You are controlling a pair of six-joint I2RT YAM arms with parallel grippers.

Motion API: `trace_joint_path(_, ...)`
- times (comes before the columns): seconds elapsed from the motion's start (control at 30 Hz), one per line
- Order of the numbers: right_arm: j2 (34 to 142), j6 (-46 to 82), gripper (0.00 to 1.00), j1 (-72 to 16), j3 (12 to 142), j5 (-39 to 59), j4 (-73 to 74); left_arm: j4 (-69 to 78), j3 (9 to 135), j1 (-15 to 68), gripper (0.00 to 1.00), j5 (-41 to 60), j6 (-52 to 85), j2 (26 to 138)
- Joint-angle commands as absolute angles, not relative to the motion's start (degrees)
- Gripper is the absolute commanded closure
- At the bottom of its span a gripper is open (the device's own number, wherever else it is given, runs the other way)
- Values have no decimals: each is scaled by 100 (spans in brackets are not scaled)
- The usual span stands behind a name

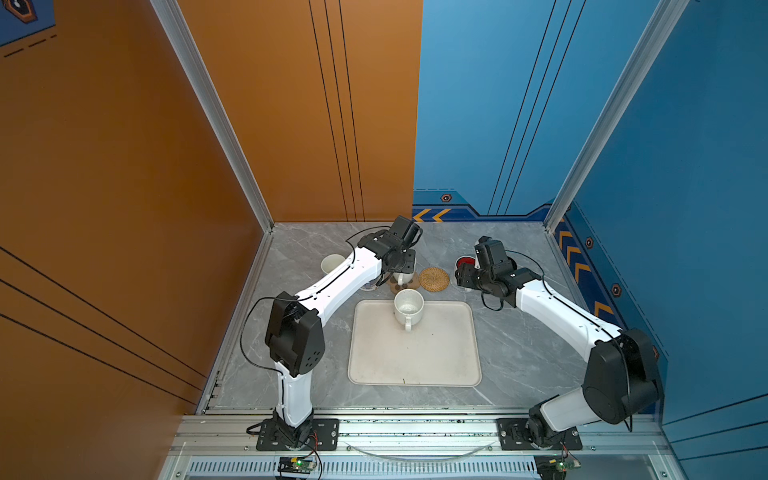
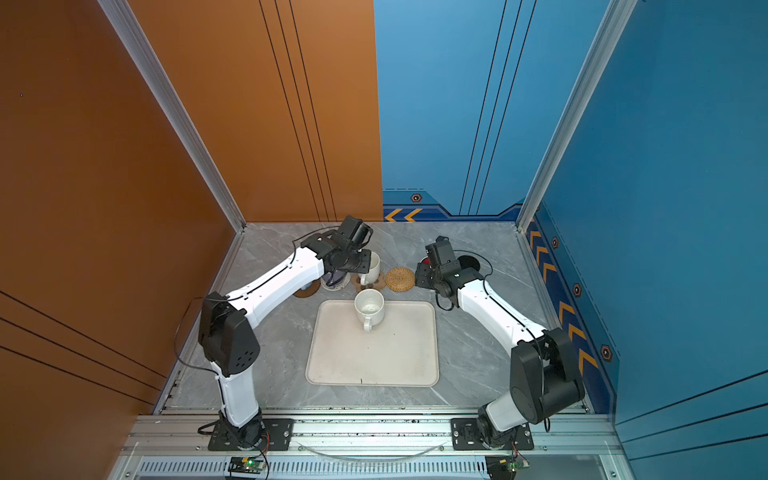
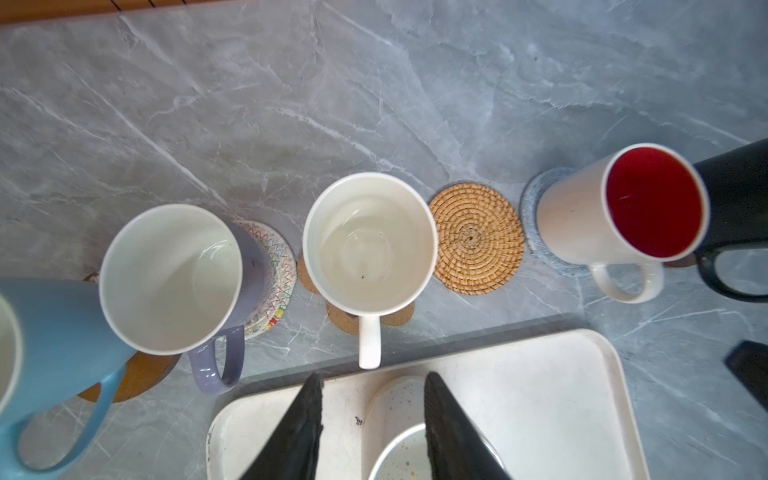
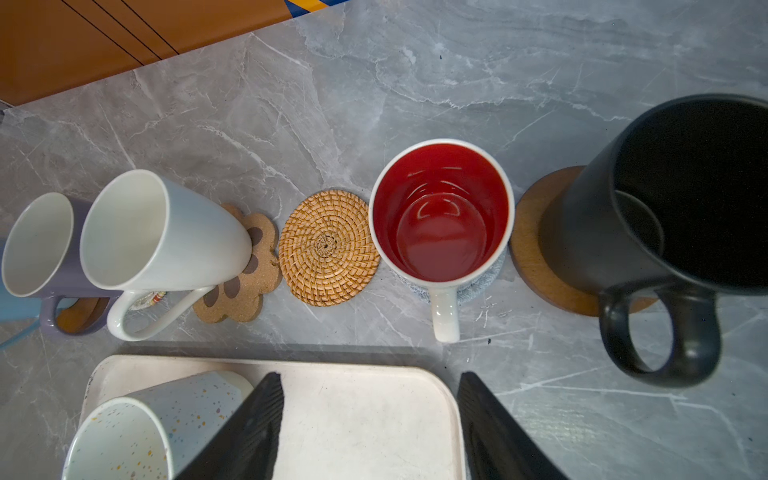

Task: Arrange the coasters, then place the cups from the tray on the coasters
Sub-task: 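Open the left gripper and raise it while the right gripper moves toward the tray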

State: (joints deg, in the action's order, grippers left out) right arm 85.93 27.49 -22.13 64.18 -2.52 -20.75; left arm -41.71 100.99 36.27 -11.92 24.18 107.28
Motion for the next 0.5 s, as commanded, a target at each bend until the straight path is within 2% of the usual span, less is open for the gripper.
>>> trace_joint_path(0.0,8379,2760,34,-2274,6506,-198,-2066,-3897,9834,3780,57,-1403,2285,10214)
trace_joint_path(0.27,8222,2684,34,-2610,6717,-300,-2233,-2233,8163,4260,57,-1502,2106,8669)
trace_joint_path(0.47,8242,2558,34,-3006,7033,-547,-2508,-1126,6819,4586,48,-1744,2082,7398)
